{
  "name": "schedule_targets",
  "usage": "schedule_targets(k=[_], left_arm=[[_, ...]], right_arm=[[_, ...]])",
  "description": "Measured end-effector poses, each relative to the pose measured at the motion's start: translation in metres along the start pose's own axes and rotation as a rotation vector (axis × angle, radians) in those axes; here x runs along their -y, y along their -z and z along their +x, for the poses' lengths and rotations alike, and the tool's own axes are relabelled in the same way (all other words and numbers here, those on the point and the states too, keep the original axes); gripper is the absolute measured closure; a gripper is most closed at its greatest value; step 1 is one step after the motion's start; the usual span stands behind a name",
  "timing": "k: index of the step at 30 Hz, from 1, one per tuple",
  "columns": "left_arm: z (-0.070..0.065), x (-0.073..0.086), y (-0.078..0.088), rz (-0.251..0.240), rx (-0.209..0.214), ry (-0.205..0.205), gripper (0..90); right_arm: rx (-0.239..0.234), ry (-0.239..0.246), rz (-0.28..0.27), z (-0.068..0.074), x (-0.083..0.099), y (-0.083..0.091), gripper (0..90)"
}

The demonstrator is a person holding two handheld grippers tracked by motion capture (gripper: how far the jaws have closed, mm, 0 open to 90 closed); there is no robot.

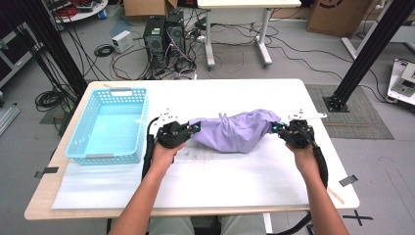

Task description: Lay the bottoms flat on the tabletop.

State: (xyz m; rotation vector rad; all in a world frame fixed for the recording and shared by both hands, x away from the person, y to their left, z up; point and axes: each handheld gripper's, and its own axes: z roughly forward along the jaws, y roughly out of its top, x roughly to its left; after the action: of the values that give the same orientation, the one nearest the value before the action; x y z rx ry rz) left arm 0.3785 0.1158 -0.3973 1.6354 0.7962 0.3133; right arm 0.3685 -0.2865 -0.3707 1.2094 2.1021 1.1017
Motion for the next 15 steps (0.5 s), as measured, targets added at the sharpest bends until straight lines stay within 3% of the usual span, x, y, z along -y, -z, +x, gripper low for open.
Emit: schedule_targets(k=[4,9,15], left_arm=[[0.005,0.003,-0.005,0.027,-0.043,0.019,86.8],[0.014,0.009,-0.014,0.068,-0.121,0.026,86.8],[0.026,0.014,-0.020,0.095,-0.215,0.032,84.2]], right_arm=[[0.032,-0.034,0.003,-0.008,-0.006,-0.006,89.3],[0.050,-0.041,0.034,-0.010,-0.007,-0.034,89.3],[0.071,-0.075,0.030,-0.011,-0.006,-0.056,87.7]])
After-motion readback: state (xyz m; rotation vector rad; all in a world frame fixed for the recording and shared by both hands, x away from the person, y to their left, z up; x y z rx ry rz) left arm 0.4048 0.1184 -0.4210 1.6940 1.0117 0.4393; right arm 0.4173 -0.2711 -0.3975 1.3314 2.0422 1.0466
